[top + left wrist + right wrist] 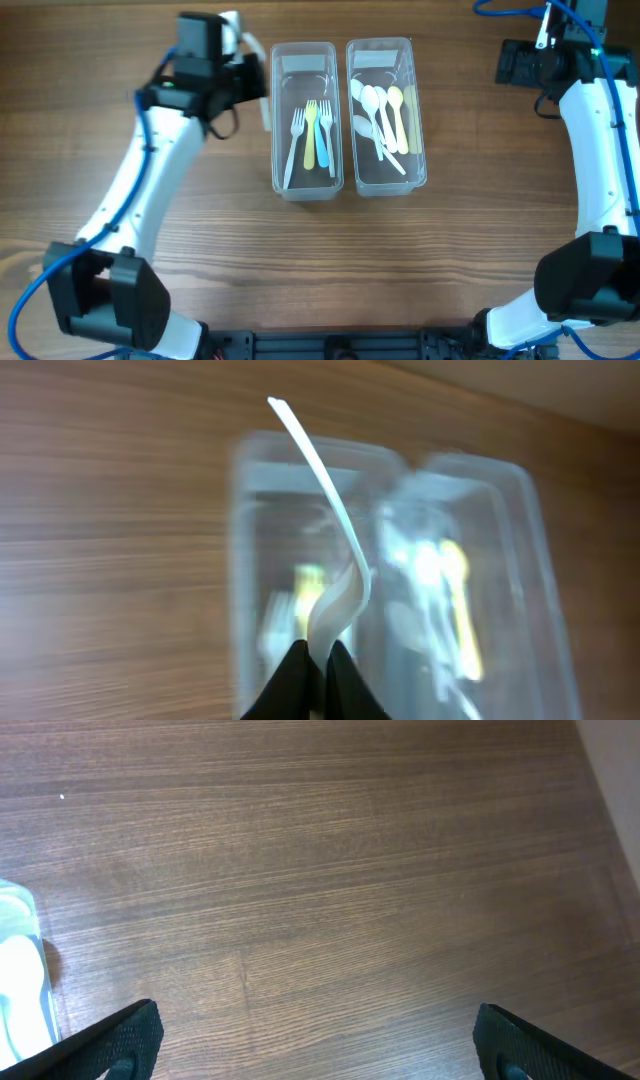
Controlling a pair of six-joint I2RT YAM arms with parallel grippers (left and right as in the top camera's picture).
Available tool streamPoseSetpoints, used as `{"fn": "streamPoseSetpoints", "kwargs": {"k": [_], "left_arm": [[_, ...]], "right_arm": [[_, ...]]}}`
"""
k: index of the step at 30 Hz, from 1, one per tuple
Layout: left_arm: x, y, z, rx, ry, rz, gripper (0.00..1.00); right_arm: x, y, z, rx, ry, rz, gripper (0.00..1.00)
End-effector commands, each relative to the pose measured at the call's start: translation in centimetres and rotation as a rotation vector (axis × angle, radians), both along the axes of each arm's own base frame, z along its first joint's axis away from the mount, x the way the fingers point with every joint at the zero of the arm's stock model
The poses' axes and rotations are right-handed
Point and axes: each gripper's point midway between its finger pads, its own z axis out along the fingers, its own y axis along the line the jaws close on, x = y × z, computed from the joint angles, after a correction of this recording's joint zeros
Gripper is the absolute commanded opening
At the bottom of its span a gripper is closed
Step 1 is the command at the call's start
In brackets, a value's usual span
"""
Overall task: Pack container
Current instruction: 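Carry the bent white fork into the left container and release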
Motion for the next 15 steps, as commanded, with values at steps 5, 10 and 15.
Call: {"fn": "streamPoseSetpoints", "kwargs": {"k": [5,10,15], "left_arm": [[-1.1,-5.2,1.3,0.031,-0.063,-0.027,0.08],[-0.7,-5.5,-1.3,0.074,-0.018,-0.019,0.09],[-0.5,-5.6,-4.3,0.101,0.045,-0.022,0.47]], "right_arm": [[0.1,-0.2,0.7,-0.021,-0.012,0.0,1.0],[0.1,-0.2,0.7,-0.021,-0.012,0.0,1.0],[0.1,-0.2,0.7,-0.021,-0.012,0.0,1.0]]}}
